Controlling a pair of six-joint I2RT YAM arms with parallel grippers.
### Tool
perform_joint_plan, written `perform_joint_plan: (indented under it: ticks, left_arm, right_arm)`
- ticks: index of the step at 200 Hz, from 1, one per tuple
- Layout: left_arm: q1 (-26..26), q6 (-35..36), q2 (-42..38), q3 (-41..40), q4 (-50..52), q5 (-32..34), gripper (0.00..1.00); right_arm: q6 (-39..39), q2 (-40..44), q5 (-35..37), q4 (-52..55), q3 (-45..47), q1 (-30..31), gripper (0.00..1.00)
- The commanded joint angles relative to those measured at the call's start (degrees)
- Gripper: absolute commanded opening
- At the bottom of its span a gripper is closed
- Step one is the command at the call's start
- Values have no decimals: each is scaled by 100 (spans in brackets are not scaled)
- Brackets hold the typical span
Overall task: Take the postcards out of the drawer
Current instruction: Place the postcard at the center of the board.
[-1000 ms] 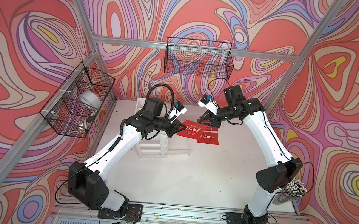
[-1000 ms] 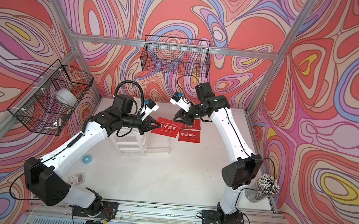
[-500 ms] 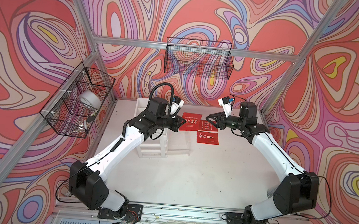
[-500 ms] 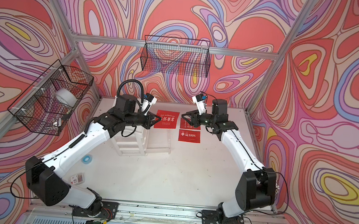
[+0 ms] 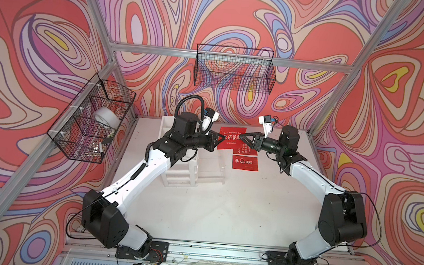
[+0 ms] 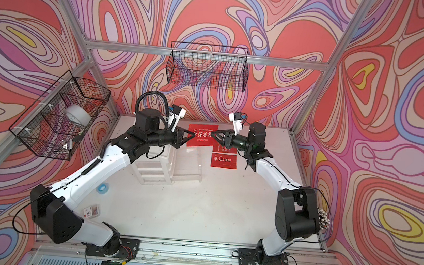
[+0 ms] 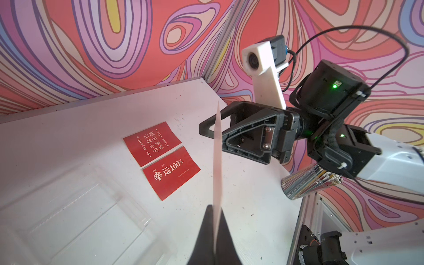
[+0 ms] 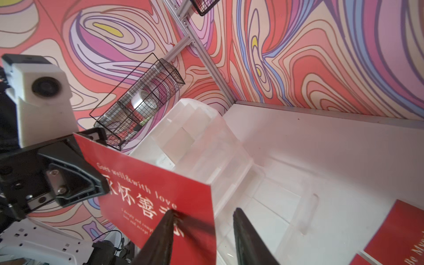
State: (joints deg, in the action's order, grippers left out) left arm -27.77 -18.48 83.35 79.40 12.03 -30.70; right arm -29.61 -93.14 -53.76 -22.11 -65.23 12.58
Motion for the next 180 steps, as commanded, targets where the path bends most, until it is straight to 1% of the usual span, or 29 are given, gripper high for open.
perform_joint_plan:
  ticks: [1,34,68,86,110,140,157,180]
  left_arm:
    - [-9,-64,-29,15,-289,-109,0]
    - [-15,6,21,58,-291,19,0]
    - [-10,97,93,84,-268,245,0]
    - [-10,125,136,94,-228,403,0]
    - [-14,117,196,87,-260,417,0]
    - [-10,114,243,94,-263,509,0]
    - [-13,110,255,109,-250,546,0]
    - [-10,143,268,150,-185,602,8]
  right_arm:
    - [-666,-112,-459,-1141,189,8,42]
    - [-1060,-99,-617,-1710,369,8,38]
    - [-1318,-134,-684,-1975,404,8,30]
    - [-1374,-126,-672,-2008,432,13,26]
    - [-1416,-109,-660,-2025,467,10,23]
    - [-1439,-59,-636,-1957,470,14,13]
    - [-1397,-33,-609,-1785,431,11,9]
    - [-1270,6,-532,-1389,333,8,2]
